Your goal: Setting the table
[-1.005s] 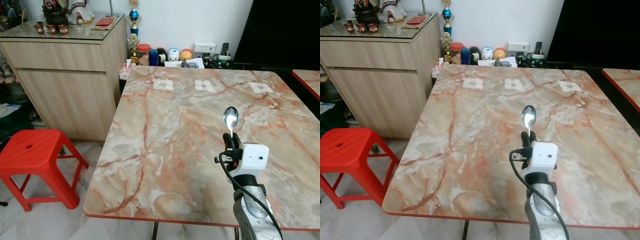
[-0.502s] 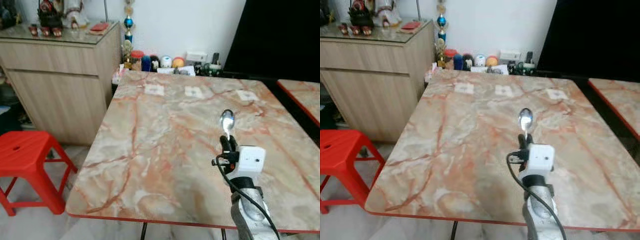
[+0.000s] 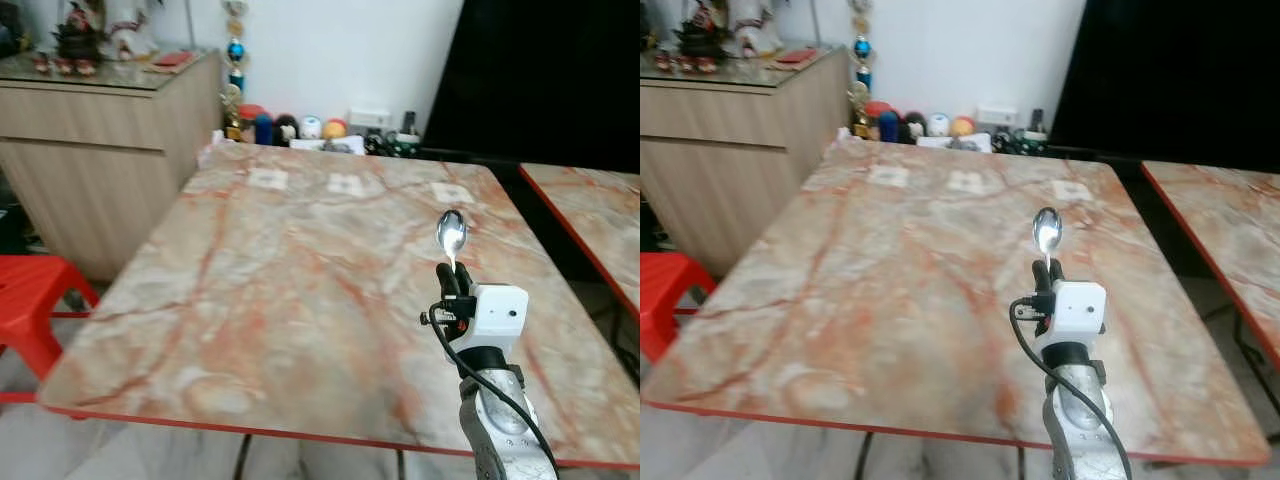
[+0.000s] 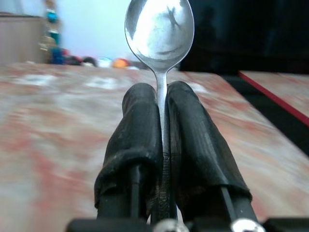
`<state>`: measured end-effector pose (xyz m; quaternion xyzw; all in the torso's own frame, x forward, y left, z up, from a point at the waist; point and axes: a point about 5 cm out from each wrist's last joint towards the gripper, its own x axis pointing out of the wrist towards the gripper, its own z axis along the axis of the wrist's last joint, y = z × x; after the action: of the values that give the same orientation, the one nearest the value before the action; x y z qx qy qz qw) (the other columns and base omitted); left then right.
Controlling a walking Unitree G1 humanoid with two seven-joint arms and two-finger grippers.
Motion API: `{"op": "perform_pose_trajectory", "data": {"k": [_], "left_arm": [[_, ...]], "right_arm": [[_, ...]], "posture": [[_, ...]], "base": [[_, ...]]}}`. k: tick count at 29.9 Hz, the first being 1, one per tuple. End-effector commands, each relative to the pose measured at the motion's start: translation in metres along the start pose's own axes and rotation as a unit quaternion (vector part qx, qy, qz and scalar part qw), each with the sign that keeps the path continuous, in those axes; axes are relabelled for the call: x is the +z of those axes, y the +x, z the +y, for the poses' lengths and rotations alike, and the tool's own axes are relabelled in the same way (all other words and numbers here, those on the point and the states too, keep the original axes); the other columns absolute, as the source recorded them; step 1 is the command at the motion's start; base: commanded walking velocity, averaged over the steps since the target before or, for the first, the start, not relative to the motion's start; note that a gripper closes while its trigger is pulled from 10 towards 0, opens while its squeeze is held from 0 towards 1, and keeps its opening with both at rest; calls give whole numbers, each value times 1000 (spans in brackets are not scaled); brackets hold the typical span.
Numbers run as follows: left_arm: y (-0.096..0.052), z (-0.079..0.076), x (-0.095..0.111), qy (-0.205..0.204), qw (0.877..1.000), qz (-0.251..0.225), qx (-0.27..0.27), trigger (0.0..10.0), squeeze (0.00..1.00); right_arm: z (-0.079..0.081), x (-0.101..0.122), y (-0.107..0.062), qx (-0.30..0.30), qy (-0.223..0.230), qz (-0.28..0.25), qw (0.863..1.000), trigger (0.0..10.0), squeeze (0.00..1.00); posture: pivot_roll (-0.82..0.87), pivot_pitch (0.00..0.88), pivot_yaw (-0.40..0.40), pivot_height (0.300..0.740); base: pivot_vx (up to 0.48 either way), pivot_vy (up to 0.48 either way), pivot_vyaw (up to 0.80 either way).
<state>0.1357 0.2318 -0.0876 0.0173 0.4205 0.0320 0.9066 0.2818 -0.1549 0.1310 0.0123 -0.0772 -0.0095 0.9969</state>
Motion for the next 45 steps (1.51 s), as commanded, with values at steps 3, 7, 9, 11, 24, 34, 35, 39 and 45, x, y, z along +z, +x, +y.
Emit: {"op": "perform_pose_trajectory", "data": {"k": [3, 7, 9, 11, 24, 34, 35, 39, 45], "left_arm": [[-1, -3, -3, 4, 1000, 7, -6, 10000, 0], [-1, -3, -4, 8, 1000, 7, -9, 10000, 0], [-1, -3, -4, 9, 1000, 6, -10, 10000, 0], [-1, -3, -4, 9, 1000, 6, -10, 10000, 0], [-2, -2, -6, 11, 1000, 10, -12, 10000, 0], [-3, -1, -7, 15, 1000, 12, -14, 10000, 0], [-3, -1, -7, 16, 1000, 11, -14, 10000, 0], [-3, 0, -7, 17, 1000, 11, -13, 10000, 0], [-3, 1, -6, 18, 1000, 11, -12, 10000, 0]], "right_arm": [[-1, 8, 4, -4, 0, -21, 1000, 10000, 0], [-2, 10, 5, -12, 1, -26, 1000, 10000, 0], [-2, 10, 5, -12, 2, -26, 1000, 10000, 0], [-2, 9, 6, -12, 2, -26, 1000, 10000, 0], [2, 12, 9, -11, 6, -34, 999, 10000, 0], [-2, 19, 12, -19, -2, -51, 999, 10000, 0], [-2, 20, 13, -20, -2, -53, 998, 10000, 0], [-2, 21, 13, -21, -2, -55, 998, 10000, 0], [-1, 22, 13, -22, -2, -57, 998, 10000, 0]], "posture": [[-9, 0, -42, 740], [-11, 0, -39, 740], [-10, 0, -38, 740], [-10, 0, -38, 740], [-7, 0, -34, 740], [-14, 0, -27, 740], [-14, 0, -26, 740], [-12, 0, -24, 740], [-10, 0, -23, 740]], "base": [[0, -425, 0], [0, -426, 0], [0, -426, 0], [0, -424, 0], [0, -428, 0], [0, -426, 0], [0, -428, 0], [0, -425, 0], [0, -426, 0]]}}
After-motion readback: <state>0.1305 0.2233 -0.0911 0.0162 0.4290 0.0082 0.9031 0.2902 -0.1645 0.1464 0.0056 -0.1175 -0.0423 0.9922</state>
